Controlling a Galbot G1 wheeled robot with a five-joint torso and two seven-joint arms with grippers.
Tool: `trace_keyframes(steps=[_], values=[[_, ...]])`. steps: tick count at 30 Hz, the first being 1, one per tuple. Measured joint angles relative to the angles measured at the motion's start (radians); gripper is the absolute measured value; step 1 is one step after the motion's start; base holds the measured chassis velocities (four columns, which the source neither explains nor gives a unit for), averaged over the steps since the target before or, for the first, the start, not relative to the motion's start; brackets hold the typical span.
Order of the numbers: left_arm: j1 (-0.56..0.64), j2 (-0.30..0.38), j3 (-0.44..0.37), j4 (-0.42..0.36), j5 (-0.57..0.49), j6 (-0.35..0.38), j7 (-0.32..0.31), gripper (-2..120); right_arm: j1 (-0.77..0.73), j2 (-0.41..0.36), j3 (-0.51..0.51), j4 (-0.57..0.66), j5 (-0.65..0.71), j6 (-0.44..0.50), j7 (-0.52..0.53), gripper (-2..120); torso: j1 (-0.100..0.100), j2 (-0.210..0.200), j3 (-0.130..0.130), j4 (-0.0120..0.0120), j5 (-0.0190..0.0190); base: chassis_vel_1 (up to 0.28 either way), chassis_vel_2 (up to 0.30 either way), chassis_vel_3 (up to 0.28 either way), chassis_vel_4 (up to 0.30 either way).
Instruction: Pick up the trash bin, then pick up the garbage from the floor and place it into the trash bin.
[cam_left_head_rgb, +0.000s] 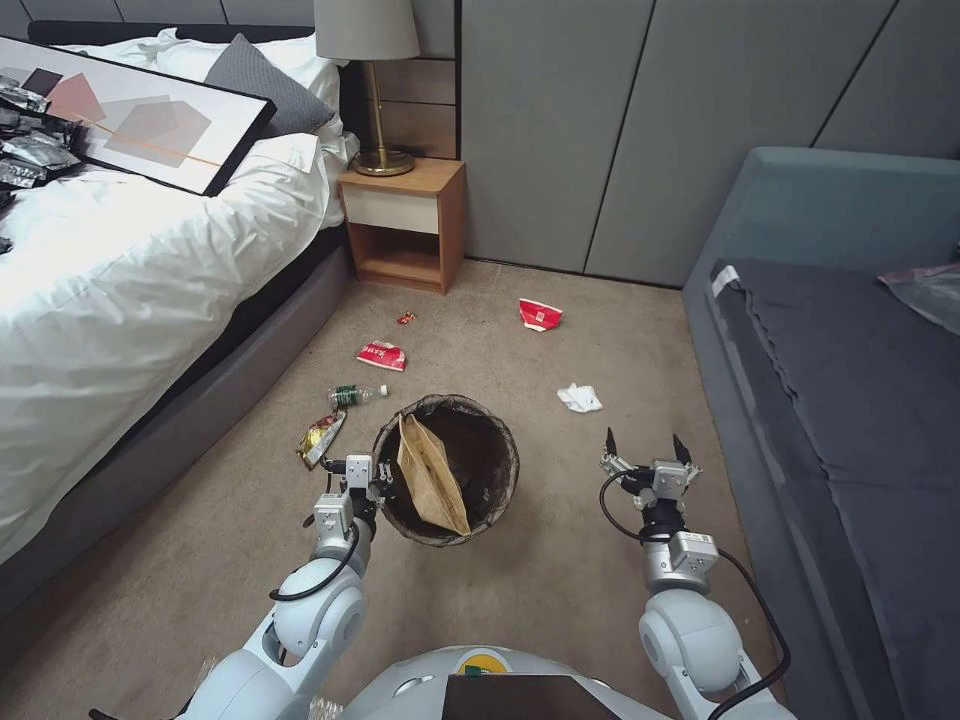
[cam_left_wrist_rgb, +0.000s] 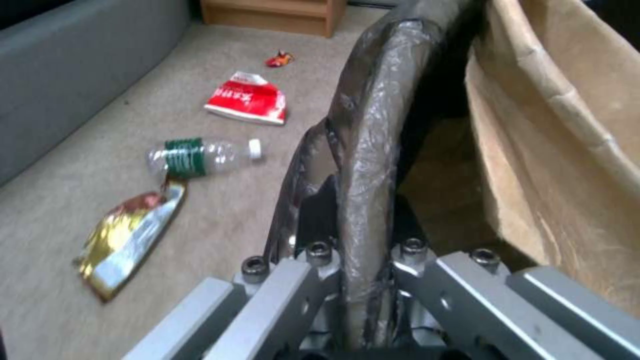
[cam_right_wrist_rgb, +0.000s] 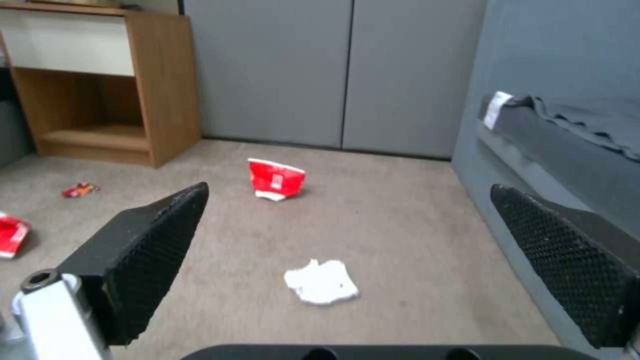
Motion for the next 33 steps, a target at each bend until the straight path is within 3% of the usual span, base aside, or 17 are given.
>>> trace_keyframes(steps=[33], values=[[0.000, 0.004, -0.003, 0.001, 0.000, -0.007, 0.003, 0, 0.018, 0.011, -0.009, -0.003, -0.017, -0.007, 0.024, 100, 0.000, 0.000, 0.000, -0.0001, 0.0003, -0.279, 0.276, 0.278, -0.277]])
